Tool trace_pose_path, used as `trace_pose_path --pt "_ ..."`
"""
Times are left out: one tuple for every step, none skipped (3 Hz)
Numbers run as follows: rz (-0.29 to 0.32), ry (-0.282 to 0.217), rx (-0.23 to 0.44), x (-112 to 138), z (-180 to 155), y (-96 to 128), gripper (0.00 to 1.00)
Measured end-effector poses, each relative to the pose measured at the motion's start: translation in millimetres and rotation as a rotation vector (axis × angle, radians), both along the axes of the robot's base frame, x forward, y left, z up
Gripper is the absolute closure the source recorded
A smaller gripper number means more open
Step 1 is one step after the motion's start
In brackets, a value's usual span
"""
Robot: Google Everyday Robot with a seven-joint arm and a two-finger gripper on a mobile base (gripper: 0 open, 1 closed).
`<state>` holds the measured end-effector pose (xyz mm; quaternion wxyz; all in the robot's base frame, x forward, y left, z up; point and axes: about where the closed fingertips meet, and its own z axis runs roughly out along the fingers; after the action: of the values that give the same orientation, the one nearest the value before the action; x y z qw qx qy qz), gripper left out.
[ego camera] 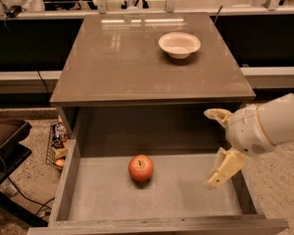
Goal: Pick apple from top drawer and place on counter
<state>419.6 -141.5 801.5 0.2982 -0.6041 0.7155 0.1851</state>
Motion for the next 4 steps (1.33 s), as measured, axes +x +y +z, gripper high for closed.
trace_pose_path --pt "-0.014 -0.080 0.221 5 -6 36 0.00" --pt "-0.017 -0.095 0.316 7 13 55 0.00" --pt "-0.019 -0.091 0.307 7 11 53 0.00" --pt "-0.009 -0.055 0.229 10 -33 84 0.00"
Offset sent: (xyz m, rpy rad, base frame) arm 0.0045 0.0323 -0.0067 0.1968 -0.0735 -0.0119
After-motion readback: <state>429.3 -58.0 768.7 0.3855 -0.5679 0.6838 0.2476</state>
